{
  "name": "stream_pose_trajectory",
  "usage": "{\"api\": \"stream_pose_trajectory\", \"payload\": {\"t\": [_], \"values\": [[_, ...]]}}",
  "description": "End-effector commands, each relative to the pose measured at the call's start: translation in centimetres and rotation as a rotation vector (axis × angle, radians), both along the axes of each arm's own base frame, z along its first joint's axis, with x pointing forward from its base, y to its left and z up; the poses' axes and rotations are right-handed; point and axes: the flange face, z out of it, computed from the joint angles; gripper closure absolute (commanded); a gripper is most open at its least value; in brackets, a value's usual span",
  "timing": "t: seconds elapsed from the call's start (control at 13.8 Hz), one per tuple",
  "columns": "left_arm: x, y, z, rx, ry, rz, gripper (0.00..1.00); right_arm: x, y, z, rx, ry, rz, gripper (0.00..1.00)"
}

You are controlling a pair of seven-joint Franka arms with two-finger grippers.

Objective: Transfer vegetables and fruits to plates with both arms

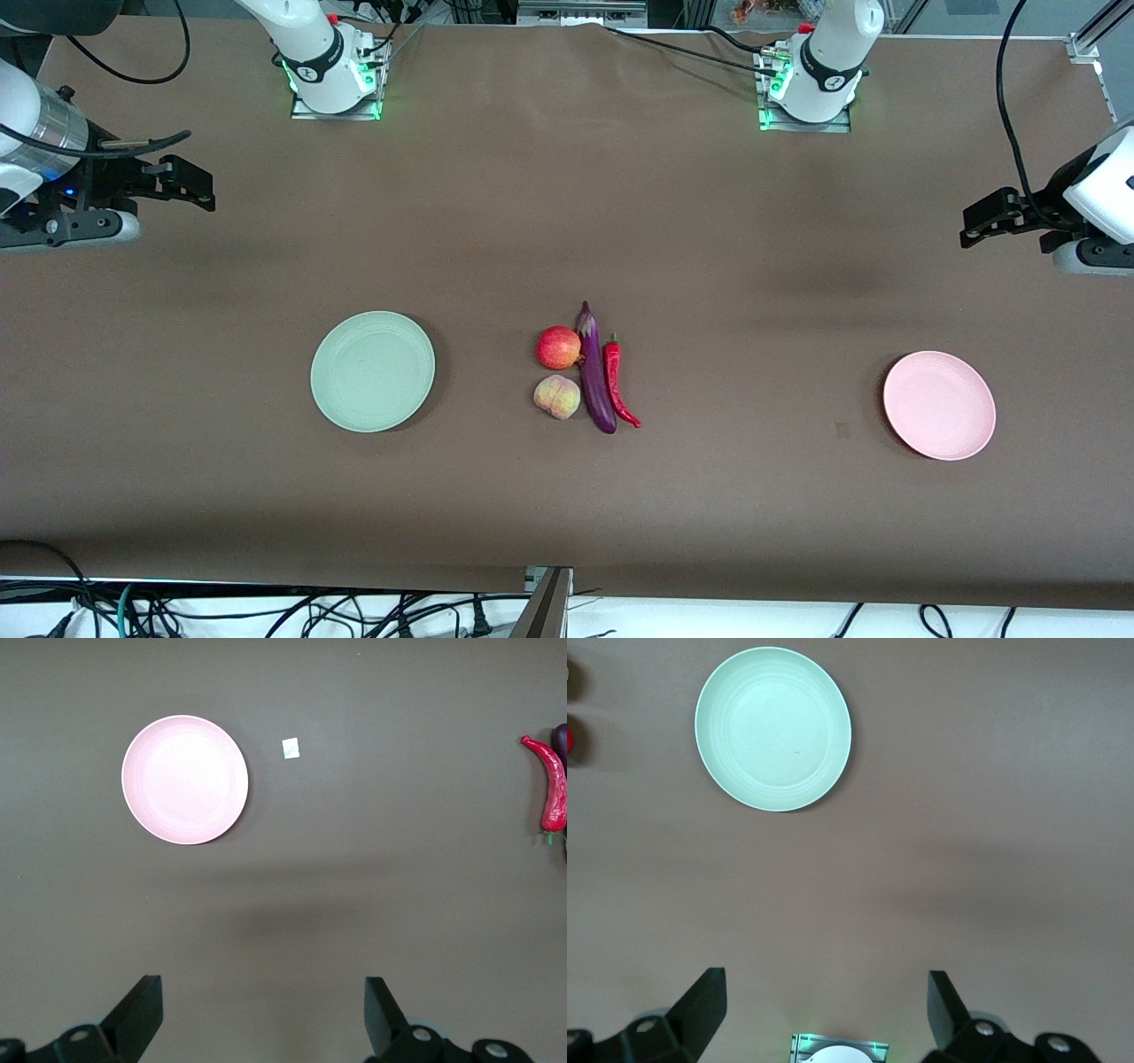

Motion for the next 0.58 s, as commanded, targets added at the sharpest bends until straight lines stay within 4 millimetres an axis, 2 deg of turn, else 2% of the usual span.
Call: {"api": "stream_pose_trajectory", "payload": {"t": [0.0, 0.51], "values": [[0.42, -0.29, -0.20, -0.031, -0.002, -0.020, 0.00, 0.32, -0.33, 0.55, -0.003, -0.004, 0.010, 0.00], [1.17, -0.08, -0.61, -0.032, -0.031, -0.015, 0.00, 0.47, -0.34, 0.37, -0.005, -0.003, 0.012, 0.00]]}}
